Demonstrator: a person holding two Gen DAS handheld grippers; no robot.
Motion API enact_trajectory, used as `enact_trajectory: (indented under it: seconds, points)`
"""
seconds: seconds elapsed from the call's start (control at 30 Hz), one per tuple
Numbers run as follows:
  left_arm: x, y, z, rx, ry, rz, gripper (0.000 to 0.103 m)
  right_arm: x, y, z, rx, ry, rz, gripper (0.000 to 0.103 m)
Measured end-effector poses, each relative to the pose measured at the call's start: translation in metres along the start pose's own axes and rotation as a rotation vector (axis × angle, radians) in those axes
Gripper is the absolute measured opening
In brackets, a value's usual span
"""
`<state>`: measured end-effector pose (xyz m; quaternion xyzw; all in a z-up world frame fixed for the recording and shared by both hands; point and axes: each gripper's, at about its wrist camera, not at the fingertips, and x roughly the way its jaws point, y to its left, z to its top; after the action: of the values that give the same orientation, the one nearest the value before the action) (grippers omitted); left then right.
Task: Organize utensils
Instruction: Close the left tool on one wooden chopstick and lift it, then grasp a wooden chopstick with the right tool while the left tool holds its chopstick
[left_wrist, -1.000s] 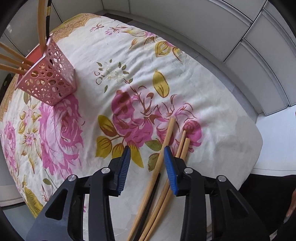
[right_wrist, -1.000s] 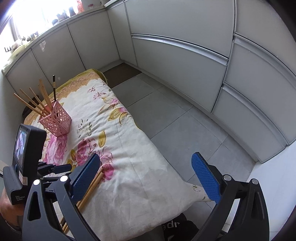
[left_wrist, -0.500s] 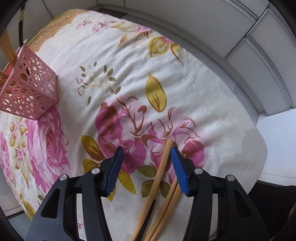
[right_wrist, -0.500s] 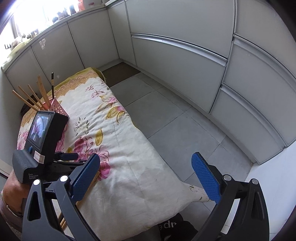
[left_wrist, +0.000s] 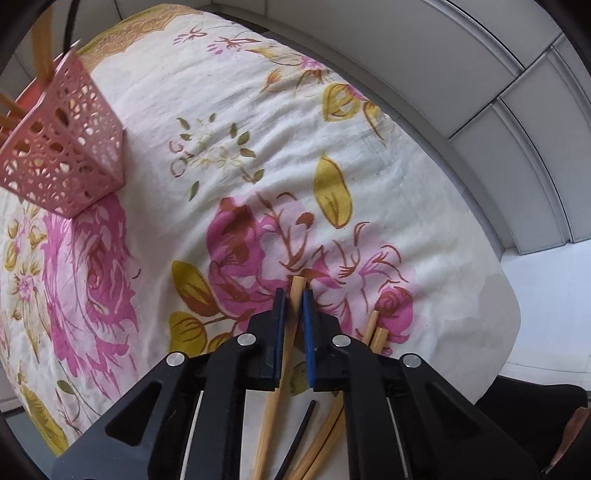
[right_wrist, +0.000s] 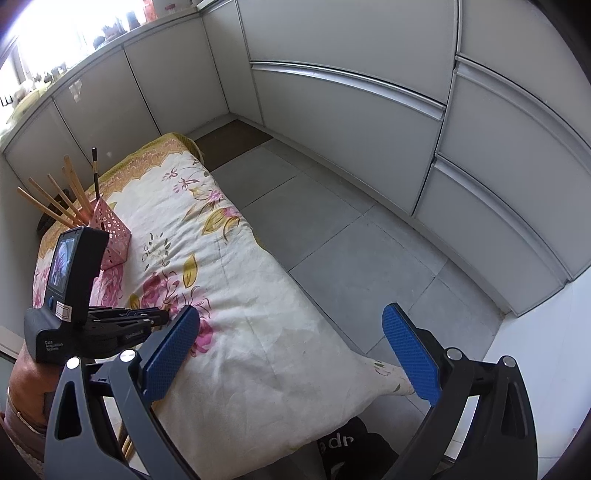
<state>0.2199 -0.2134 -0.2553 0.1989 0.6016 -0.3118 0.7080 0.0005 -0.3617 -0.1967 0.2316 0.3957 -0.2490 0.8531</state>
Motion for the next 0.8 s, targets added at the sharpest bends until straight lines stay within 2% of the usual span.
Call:
enact_trajectory:
  seconds: [0.13, 0.37, 0.4, 0.47, 0.5, 0.57, 0.63, 0.8]
  points:
    - [-0.017, 0.023, -0.013, -0.055, -0.027, 0.019, 0.007, 0.012, 0.010, -0.004, 0.000, 0.067, 0.031, 0.096]
    - [-0.091, 0.054, -0.046, -0.125, -0.178, 0.007, 0.006, 0.056, 0.057, -0.027, 0.012, 0.331, 0.166, 0.094]
    - [-0.101, 0.057, -0.052, -0.132, -0.200, 0.006, 0.006, 0.062, 0.066, -0.030, 0.010, 0.363, 0.176, 0.091]
    - [-0.119, 0.065, -0.064, -0.148, -0.243, 0.005, 0.006, 0.071, 0.078, -0.037, 0.020, 0.404, 0.176, 0.068]
    - [-0.124, 0.067, -0.066, -0.154, -0.256, 0.002, 0.006, 0.076, 0.082, -0.039, 0.026, 0.425, 0.176, 0.062]
    - [-0.133, 0.073, -0.072, -0.164, -0.278, 0.004, 0.006, 0.088, 0.090, -0.045, 0.052, 0.482, 0.172, 0.036]
    - [-0.139, 0.078, -0.079, -0.173, -0.295, 0.003, 0.006, 0.095, 0.091, -0.048, 0.085, 0.510, 0.160, 0.029]
    - [-0.148, 0.089, -0.088, -0.191, -0.322, -0.017, 0.006, 0.094, 0.097, -0.045, 0.109, 0.462, 0.124, 0.030]
